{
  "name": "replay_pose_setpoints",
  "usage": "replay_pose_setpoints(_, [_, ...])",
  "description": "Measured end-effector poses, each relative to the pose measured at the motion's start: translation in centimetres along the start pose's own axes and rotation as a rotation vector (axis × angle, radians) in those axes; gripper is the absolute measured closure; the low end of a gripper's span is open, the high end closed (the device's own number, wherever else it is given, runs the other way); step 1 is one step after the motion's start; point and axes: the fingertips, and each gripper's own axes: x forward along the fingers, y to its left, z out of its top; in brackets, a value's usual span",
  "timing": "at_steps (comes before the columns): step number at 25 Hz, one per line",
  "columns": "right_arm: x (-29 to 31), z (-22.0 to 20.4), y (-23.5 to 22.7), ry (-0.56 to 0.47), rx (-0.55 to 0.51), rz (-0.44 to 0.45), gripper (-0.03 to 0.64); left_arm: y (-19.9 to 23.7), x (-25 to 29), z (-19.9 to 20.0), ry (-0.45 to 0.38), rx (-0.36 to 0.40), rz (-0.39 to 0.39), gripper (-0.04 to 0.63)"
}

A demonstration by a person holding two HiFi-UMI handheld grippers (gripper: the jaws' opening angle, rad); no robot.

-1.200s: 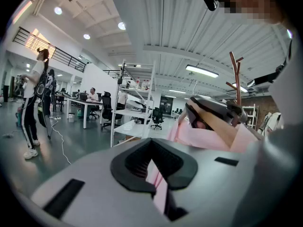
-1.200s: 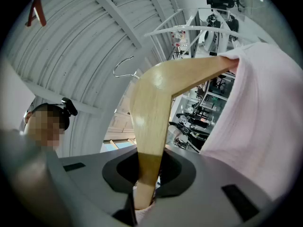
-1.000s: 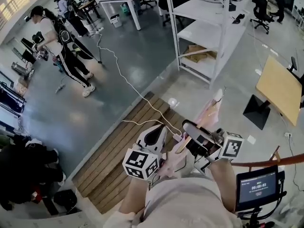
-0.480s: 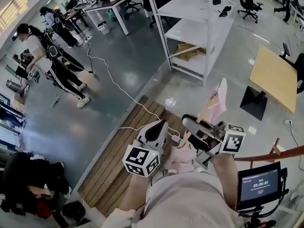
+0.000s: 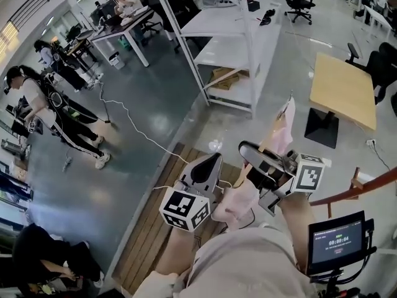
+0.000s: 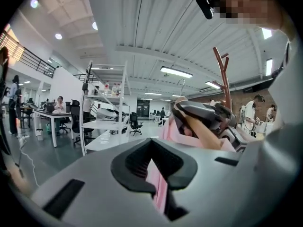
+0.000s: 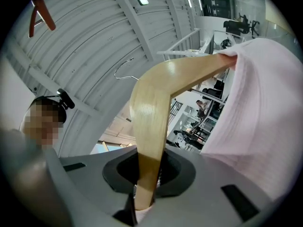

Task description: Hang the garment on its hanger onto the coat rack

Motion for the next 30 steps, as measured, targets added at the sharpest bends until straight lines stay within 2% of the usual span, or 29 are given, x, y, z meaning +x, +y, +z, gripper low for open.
replay_pose_setpoints(9, [-3.3, 5.4, 3.2, -0.109, -0.039, 0.029, 0.563, -4.9, 4.8, 4.3, -0.033, 0.113, -0.174, 0.589])
replay_pose_setpoints(16, [-7.3, 9.9, 6.4, -0.188, -0.114, 0.012, 0.563, -10.8, 8.5, 7.3, -0.064, 0.144, -0.33, 0.589])
replay_pose_setpoints(22, [-10.0, 12.7, 6.6, -0.237, -0.182, -0.03, 0.563, -13.5, 11.5, 8.2, -0.085, 0.164, -0.418, 0.589])
replay_pose_setpoints(30, [-12.8, 15.0, 7.4, -0.295, -0.235, -0.065, 0.563, -16.3, 13.7, 9.3, -0.092, 0.21, -0.486, 0.589])
